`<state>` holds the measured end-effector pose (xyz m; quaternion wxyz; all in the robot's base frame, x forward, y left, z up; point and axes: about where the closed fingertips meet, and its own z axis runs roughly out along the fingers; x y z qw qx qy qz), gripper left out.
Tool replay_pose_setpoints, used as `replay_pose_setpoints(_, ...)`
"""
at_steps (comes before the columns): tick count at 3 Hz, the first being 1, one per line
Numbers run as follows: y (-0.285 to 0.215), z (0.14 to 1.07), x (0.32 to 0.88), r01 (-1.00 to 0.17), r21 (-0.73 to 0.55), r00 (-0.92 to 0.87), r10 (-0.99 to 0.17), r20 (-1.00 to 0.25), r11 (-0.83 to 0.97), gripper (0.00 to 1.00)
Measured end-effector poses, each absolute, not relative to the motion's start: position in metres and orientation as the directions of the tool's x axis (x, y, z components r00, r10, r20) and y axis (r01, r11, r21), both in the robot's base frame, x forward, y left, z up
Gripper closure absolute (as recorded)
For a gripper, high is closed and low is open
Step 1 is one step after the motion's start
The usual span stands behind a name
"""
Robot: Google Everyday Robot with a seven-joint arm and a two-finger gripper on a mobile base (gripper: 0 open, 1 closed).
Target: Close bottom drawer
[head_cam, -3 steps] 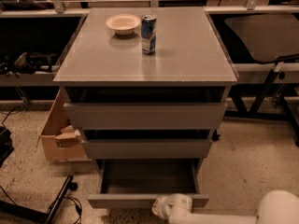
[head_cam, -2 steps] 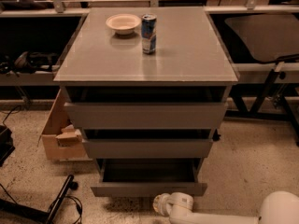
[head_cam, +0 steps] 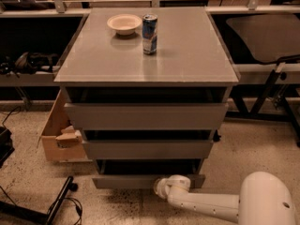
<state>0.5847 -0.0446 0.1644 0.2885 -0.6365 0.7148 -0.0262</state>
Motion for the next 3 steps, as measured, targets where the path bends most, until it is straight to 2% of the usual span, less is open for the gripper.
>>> replay_pose_setpoints(2, -0.0434, 0.1683, 0.62, -0.887, -0.425, -0.014, -0.93, -0.367, 0.181, 1.0)
replay_pose_setpoints(3, -0.0434, 0.1683, 0.62, -0.887, -0.425, -0.013, -0.93, -0.367, 0.181, 0.82)
